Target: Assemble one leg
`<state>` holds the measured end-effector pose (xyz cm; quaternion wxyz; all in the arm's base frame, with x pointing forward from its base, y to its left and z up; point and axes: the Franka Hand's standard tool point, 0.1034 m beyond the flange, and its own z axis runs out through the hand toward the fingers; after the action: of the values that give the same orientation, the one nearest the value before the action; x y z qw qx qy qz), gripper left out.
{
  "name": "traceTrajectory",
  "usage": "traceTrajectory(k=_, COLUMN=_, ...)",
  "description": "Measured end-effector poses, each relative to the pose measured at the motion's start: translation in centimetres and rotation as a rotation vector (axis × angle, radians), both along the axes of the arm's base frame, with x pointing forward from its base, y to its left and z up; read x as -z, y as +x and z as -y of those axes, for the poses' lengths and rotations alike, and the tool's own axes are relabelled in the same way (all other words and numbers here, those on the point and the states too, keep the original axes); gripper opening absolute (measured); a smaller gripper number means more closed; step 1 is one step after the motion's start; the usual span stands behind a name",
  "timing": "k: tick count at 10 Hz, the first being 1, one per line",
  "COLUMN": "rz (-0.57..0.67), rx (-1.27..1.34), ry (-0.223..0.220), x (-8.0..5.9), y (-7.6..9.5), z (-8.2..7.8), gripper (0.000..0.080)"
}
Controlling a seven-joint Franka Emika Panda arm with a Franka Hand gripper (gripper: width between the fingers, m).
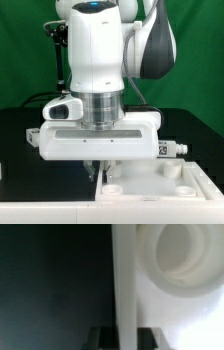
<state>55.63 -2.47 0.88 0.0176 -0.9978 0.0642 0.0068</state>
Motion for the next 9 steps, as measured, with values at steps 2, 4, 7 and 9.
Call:
traceTrajectory(k=2, rz=-0.002, rx=0.0, ry=0.0, x=0.1, y=-0.1, z=0.0, gripper=0.0257)
traceTrajectory(k=4, rz=-0.002, rx=0.0, ry=0.0, x=0.1, y=-0.1, z=0.0, gripper=0.0457)
traceTrajectory(k=7, rz=-0.063, rx=0.009, ry=0.025, x=-1.4, y=-0.9, z=-0.4, gripper=0.0633)
traceTrajectory(k=9, rz=-0.107, rx=0.032, ry=0.049, x=-3.4, y=-2.6, z=-1.1, gripper=0.0646)
